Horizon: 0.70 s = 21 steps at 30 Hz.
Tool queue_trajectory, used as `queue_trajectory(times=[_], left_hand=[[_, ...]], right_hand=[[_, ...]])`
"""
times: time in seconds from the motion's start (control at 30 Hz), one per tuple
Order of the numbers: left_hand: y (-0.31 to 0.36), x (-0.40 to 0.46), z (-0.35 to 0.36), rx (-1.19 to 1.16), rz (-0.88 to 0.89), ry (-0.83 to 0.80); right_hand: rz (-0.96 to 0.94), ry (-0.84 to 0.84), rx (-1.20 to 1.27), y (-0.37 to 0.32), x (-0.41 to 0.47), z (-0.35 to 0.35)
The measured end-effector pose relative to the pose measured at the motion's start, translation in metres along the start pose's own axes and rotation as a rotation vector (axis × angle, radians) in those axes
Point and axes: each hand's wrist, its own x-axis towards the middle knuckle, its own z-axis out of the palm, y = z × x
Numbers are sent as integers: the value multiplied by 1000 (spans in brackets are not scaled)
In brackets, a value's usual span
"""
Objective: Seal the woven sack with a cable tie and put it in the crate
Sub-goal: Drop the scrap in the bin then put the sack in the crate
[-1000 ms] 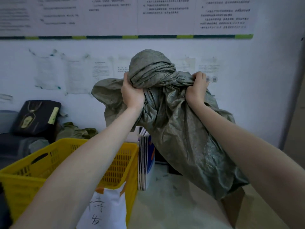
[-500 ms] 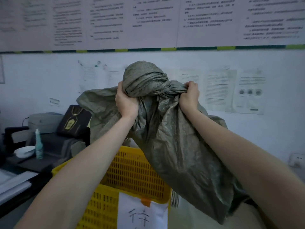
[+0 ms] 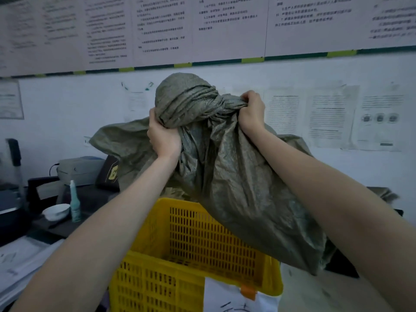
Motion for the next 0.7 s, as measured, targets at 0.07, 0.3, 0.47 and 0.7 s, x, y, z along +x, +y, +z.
queue_trajectory(times=[0.07,0.3,0.47,0.7], left_hand=[[-2,11,-11,86,28,6],[-10,27,-46,348,70,46],[-25,21,-68,472,51,64],[-44,-8,-63,570,13,-20]], right_hand=[[17,-19,35,-5,0,16],[72,-108,202,-9,-14,73],[98,-252,236,4,-38,103],[204,-278,196,45,-67,115]])
